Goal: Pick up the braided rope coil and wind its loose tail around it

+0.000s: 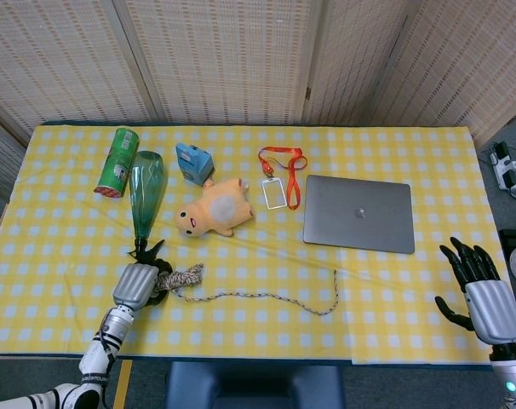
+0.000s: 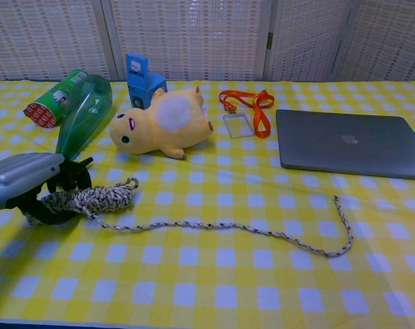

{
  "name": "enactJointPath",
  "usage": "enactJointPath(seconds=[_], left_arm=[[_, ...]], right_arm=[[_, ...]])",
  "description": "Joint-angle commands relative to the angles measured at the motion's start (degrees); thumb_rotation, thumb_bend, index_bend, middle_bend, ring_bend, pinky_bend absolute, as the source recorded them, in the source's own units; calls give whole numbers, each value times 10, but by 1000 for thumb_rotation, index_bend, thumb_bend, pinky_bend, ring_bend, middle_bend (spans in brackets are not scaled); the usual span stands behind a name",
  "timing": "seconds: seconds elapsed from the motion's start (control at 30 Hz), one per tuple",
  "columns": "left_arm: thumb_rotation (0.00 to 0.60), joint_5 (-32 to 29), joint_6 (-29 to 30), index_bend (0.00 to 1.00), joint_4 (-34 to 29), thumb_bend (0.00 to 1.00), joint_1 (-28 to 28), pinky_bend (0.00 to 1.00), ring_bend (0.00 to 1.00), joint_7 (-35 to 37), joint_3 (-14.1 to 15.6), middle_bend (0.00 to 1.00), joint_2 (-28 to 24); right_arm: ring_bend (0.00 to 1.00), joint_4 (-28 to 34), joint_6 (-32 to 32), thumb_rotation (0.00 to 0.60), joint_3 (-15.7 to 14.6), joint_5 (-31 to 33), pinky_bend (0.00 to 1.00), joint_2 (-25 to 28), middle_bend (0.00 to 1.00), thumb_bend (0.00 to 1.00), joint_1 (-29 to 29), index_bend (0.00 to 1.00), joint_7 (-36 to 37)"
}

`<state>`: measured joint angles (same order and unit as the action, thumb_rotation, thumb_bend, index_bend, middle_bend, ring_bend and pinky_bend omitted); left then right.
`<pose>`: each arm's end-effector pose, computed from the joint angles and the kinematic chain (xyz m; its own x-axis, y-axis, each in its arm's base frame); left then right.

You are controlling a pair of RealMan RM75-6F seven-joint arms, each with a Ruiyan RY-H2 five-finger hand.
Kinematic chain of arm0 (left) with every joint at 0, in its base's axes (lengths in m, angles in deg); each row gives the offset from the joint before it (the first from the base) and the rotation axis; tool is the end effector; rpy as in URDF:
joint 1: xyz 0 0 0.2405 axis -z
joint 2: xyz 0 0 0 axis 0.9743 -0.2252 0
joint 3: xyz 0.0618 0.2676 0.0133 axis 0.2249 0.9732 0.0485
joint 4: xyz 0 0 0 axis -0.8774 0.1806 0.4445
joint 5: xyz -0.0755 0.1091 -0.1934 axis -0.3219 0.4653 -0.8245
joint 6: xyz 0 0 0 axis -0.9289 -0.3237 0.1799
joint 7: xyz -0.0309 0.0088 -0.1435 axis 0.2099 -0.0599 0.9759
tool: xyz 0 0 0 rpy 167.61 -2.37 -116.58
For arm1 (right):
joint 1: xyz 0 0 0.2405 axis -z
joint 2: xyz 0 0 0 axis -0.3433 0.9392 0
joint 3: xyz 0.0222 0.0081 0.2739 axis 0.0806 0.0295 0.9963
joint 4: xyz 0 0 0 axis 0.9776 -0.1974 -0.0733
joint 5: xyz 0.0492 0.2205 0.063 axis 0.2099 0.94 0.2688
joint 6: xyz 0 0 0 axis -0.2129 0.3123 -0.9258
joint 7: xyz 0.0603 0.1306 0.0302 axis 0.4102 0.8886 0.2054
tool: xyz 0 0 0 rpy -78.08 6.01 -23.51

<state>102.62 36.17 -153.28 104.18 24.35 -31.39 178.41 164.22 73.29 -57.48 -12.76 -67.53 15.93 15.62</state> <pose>-0.2446 0.2907 -0.0512 0.4449 0.2948 0.8457 0.8923 -0.2261 -0.3907 -0.3320 -0.1758 0.1458 0.3804 -0.0290 0.9244 -0.9224 -0.0844 0.3769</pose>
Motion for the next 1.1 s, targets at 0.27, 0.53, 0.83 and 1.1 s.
enactJointPath(seconds=[0.27,0.53,0.83,1.1], left_arm=[[600,43,24,726,51,456,-3,683,614,93,-8,641,20],[600,72,31,758,73,513,-2,763,662,155,-8,684,15],[600,126,57,757,53,563,-1,779,678,245,-5,701,-11],[600,147,68,756,26,568,1,779,680,263,-3,703,-32]], right_arm=[[63,2,-2,600,0,-3,12,1,0,342,-3,0,-2],[80,11,-14,600,-2,-11,32,5,5,341,-12,0,-11],[119,35,-72,600,-14,-33,89,6,42,341,-46,4,-41],[137,21,-151,600,-20,-47,98,-32,93,341,-96,247,-84]])
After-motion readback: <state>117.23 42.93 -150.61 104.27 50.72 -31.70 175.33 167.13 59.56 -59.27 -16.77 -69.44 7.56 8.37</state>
